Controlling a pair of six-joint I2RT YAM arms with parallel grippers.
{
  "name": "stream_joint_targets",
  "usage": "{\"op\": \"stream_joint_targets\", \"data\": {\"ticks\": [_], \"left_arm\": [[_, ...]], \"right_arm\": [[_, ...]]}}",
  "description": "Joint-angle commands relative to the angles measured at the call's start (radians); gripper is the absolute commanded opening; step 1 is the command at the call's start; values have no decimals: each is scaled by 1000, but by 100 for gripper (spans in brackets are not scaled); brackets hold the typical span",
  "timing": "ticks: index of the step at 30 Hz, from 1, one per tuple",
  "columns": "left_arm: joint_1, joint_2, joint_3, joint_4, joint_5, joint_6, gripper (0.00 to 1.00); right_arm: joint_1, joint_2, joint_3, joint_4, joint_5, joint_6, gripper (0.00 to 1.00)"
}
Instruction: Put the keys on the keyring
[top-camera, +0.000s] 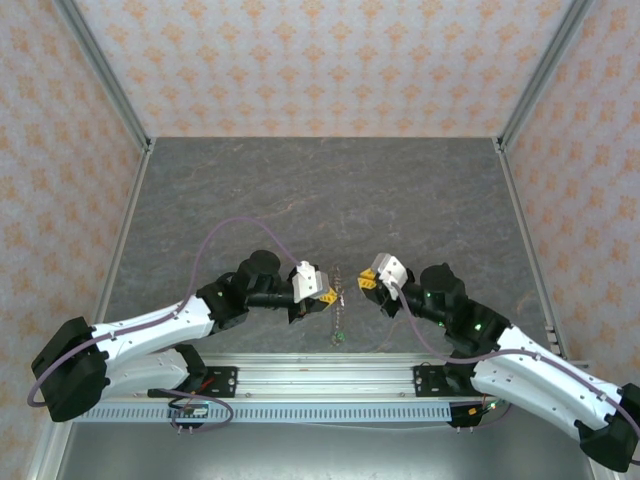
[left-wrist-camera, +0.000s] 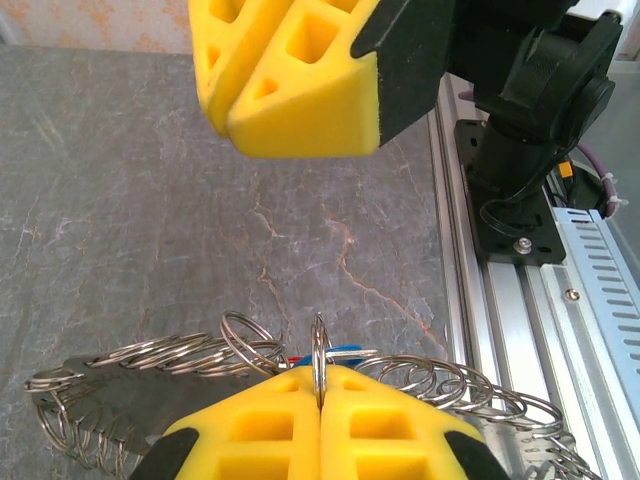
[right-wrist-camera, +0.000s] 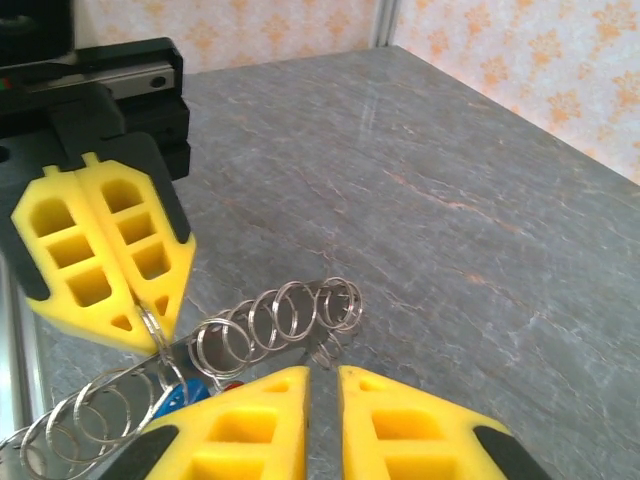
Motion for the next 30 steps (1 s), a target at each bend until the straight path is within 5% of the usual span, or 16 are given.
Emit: {"op": "stream_joint_targets", "data": {"ticks": [1, 4, 7, 17, 30], "left_arm": [[-3, -6, -12, 111, -4, -19, 0], [-4, -2, -11, 122, 4, -26, 0], [-4, -3, -8, 120, 3, -27, 0], [-3, -29, -18, 124, 0, -34, 0], [-4, 19, 7, 148, 48, -50, 0]], "right_arm": [[1, 26, 18, 24, -122, -8, 14], [2, 78, -22, 185, -328, 23, 13], [2, 139, -14, 225, -395, 24, 13], [2, 157, -45, 194, -239, -17, 11], [2, 118, -119, 280, -209, 55, 12]]}}
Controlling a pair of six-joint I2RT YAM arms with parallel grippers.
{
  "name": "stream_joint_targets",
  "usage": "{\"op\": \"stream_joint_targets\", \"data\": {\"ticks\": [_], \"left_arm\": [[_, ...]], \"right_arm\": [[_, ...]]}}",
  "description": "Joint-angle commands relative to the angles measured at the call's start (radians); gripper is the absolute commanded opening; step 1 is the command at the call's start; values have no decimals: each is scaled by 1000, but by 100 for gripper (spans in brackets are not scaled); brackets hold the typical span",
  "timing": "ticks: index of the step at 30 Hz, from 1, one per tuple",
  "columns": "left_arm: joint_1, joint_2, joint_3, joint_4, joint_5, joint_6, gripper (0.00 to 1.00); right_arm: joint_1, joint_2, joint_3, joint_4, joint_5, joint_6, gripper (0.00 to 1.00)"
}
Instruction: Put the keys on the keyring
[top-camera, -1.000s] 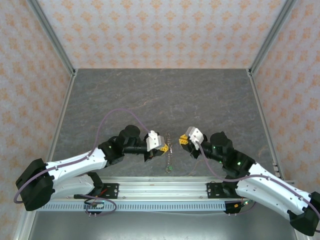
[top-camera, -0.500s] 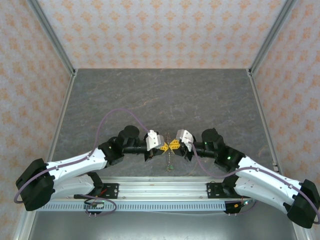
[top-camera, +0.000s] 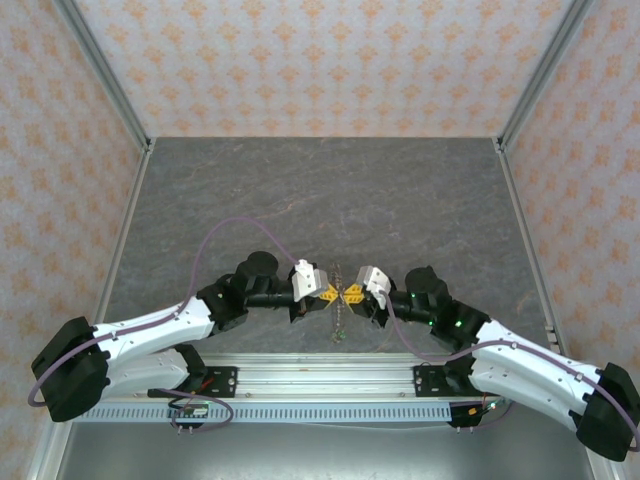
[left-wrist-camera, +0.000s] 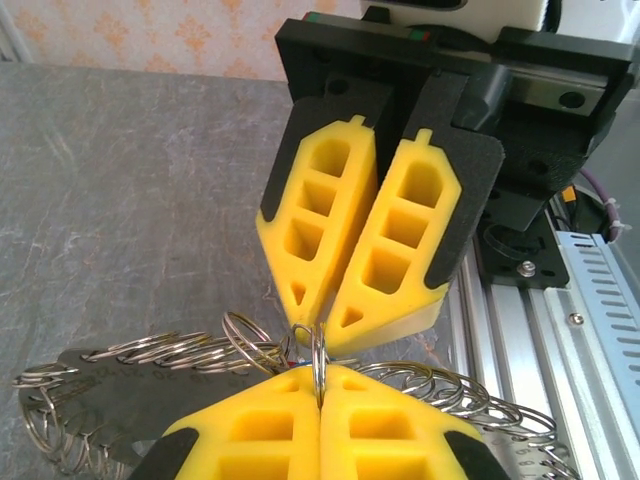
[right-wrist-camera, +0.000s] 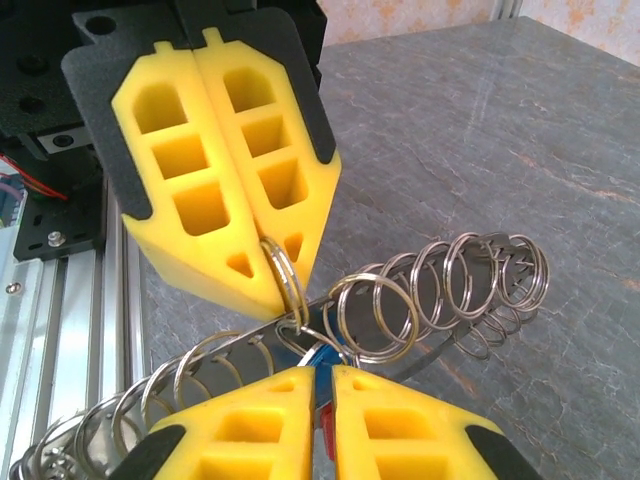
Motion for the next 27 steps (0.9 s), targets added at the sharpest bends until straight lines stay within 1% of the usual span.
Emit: {"op": "stream_joint_targets", "data": {"ticks": [1, 3, 5, 7, 9, 12, 15, 17, 20, 27], "left_arm": [[-3, 18, 31, 72, 44, -13, 0], [-3, 18, 37, 58, 35, -9, 0], [-3, 16, 42, 39, 24, -3, 0], [-4, 11, 41, 34, 18, -1, 0], [-4, 10, 40, 35, 10, 1, 0], [-3, 14, 47, 35, 11, 2, 0], [-4, 25, 56, 39, 22, -2, 0], [-4, 32, 60, 44, 31, -4, 0], [-4, 40, 64, 47, 34, -7, 0], [-4, 36, 59, 71, 33, -20, 0]], "right_arm": [[3, -18, -3, 57, 29, 25, 12], [3, -59, -3, 20, 75, 9, 13], [3, -102, -6, -12, 96, 0, 12], [3, -131, -4, -39, 82, 10, 13], [3, -141, 5, -79, 42, 1, 14], [3, -134, 8, -68, 47, 7, 14], [3, -112, -1, 1, 66, 22, 15], [3, -80, 0, 53, 57, 43, 14], [3, -47, 9, 83, 45, 49, 14], [3, -22, -4, 45, 70, 35, 14]]}}
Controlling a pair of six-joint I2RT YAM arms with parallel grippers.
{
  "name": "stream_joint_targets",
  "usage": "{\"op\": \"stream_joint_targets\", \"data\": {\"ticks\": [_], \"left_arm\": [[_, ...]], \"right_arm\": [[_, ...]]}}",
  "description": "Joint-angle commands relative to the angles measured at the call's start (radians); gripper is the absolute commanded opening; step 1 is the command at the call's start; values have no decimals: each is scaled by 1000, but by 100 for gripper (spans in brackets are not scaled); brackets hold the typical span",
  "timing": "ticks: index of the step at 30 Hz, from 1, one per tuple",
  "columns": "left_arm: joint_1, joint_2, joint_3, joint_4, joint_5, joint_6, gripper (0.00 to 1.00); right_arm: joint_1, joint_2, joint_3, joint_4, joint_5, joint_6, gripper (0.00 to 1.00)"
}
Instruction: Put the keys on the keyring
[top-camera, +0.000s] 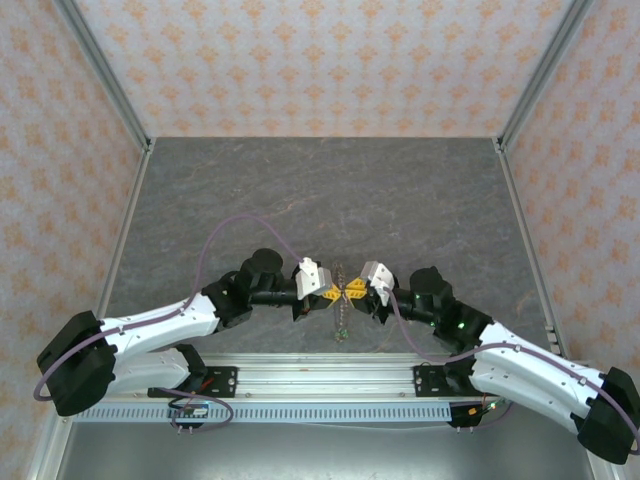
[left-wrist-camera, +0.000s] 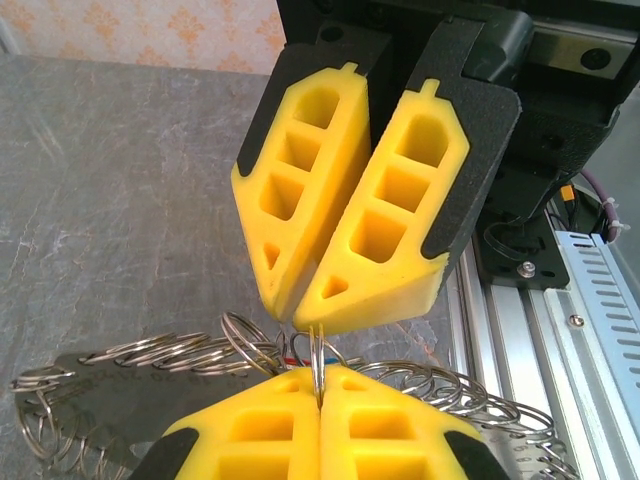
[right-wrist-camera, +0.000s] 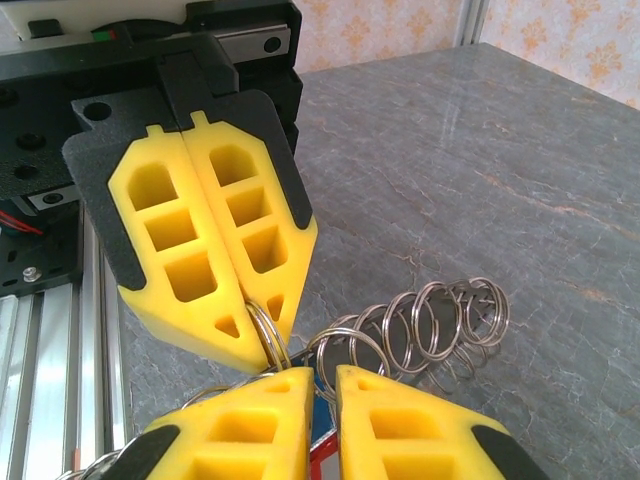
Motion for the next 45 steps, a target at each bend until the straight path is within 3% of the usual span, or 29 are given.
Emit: {"op": "stream_joint_targets", "data": {"ticks": [1, 10, 20, 26, 36, 42, 45], "left_arm": [[-5, -8, 35, 70, 27, -18, 0], [-13, 43, 86, 51, 75, -14, 0], [-14, 8, 69, 29, -42, -6, 0], [-14, 0, 60, 10, -53, -1, 0], [-13, -7, 64, -1, -49, 0, 0], [-13, -9, 66, -13, -55, 4, 0], [-13, -9, 66, -7, -55, 1, 0]], "right_arm": [[3, 13, -5, 10, 23, 3, 14], [3, 14, 11, -28, -11, 62, 11], [3, -50, 42, -238, 102, 61, 9], [3, -126, 43, -187, 103, 92, 9], [3, -56, 25, 34, 77, 137, 9], [3, -62, 22, 36, 134, 131, 9], [3, -38, 31, 34, 98, 135, 9]]}}
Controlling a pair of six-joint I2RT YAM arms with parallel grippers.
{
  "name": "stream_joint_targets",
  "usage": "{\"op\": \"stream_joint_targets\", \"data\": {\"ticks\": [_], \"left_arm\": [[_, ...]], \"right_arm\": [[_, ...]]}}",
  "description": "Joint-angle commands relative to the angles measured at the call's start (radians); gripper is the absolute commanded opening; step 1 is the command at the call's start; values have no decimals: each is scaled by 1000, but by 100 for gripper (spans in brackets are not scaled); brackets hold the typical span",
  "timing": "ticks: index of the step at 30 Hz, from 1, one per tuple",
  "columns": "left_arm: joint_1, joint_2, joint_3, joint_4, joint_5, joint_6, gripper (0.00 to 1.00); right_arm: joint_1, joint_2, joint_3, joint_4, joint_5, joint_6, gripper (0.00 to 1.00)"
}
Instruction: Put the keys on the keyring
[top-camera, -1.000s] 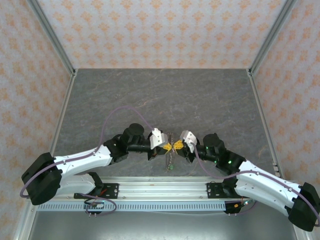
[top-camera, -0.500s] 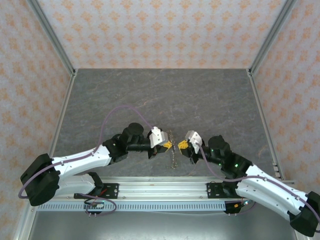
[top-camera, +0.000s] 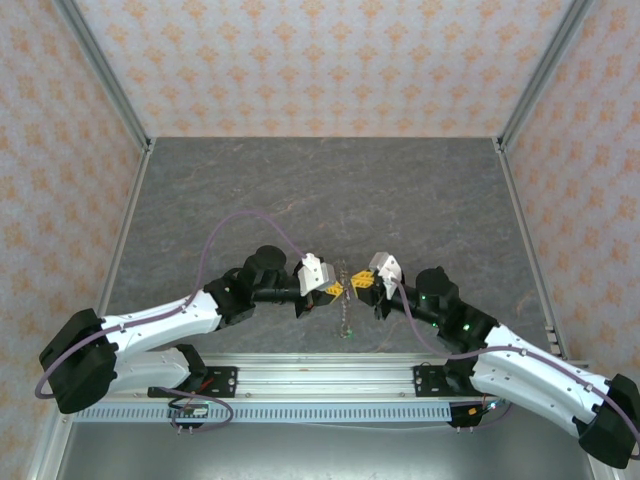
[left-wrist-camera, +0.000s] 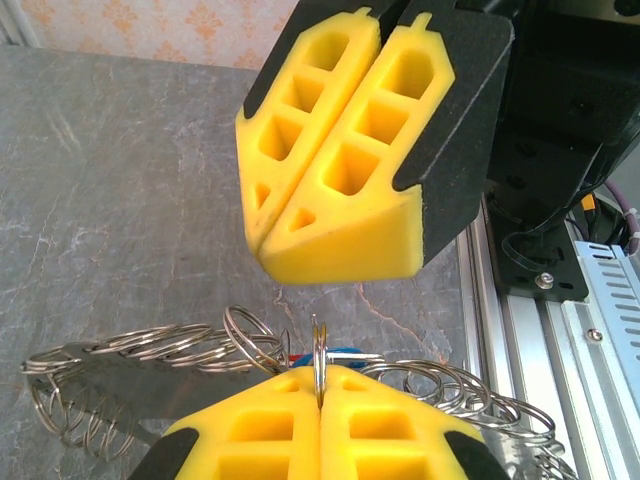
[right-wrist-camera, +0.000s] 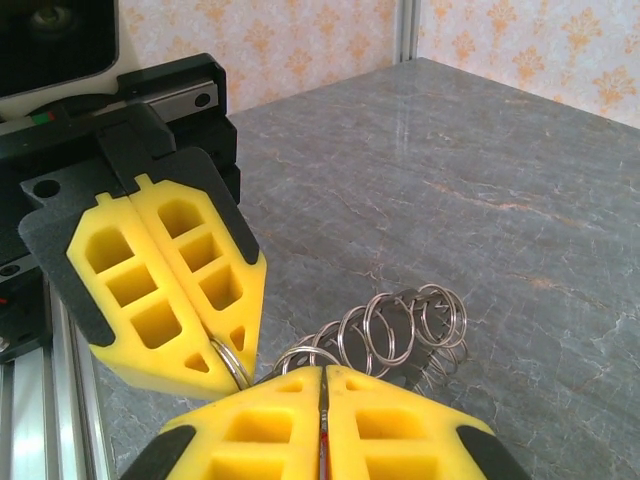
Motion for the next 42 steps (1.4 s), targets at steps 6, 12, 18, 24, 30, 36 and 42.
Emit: {"op": "stream_joint_targets", "data": {"ticks": [6, 12, 18, 24, 30, 36, 42], "left_arm": [[-8, -17, 36, 31, -27, 3, 0], [-7, -18, 30, 64, -17, -15, 0], [-8, -7, 19, 102, 5, -26, 0], [-8, -21, 17, 80, -11, -16, 0], [-7, -40, 11, 44, -32, 6, 0], [-8, -43, 12, -13, -22, 40, 0], [-8, -56, 8, -40, 4, 68, 0]], "right_arm": [[6, 90, 8, 104, -90, 56, 7], [6, 104, -19, 127, -68, 69, 7], [6, 122, -23, 78, -95, 44, 7], [6, 118, 15, -166, -88, -99, 5], [6, 49, 39, -241, -24, -148, 7], [6, -49, 41, -209, 112, -136, 14], [6, -72, 62, -219, -41, -208, 18]]}}
